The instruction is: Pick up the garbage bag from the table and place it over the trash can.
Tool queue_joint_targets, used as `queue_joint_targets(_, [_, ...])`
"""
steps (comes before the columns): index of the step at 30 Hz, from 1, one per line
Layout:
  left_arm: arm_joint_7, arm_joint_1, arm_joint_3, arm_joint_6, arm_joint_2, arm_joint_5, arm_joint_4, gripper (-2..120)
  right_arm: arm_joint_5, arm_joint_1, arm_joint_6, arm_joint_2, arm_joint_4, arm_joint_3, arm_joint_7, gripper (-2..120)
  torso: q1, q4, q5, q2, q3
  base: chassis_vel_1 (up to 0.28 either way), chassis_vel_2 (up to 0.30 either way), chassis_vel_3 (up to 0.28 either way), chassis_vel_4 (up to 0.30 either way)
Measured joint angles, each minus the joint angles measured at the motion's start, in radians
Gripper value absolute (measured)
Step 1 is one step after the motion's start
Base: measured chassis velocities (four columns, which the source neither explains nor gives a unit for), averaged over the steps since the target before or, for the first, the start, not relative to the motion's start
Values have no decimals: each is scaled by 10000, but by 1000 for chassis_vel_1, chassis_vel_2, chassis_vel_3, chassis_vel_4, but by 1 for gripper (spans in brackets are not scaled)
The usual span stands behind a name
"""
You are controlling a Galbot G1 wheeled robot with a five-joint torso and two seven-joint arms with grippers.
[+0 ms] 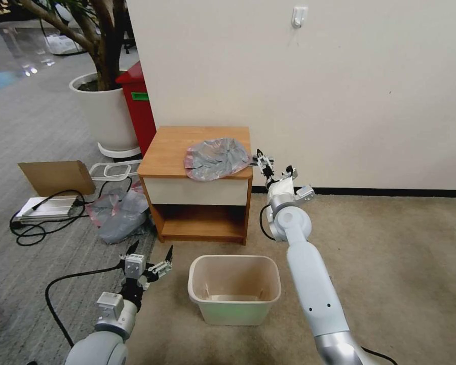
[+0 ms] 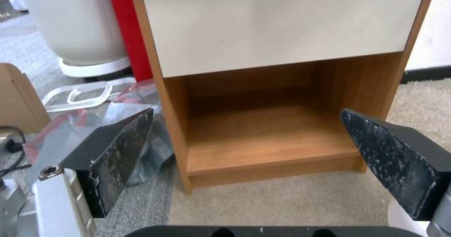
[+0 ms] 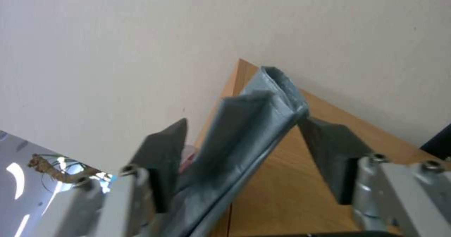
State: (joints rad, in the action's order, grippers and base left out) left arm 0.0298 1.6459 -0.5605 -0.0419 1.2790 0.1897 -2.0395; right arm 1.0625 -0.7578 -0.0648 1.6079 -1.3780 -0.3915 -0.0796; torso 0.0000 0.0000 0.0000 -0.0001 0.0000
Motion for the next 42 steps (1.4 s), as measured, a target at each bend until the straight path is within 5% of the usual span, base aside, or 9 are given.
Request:
queue_joint_targets(16, [-16,24,-8,57,32,-71,35,99,-62,42,75,1,-5,1,33,4,0,0,0,0,0,0,0,0,0])
queue_joint_targets(32, [-55,45,-141,182,90,26,-91,99,-20,-682,231,-14,-1163,658,-810,0,0,1,-1,0,-1,0,0,0,0])
queue_joint_targets(42, [-443,-575,-1405,-75,-265,1876,-59,99,-88,-2578,80,-1564,-4454,2341,-4249,0,0,0,0,0,-1,0,0,0,0])
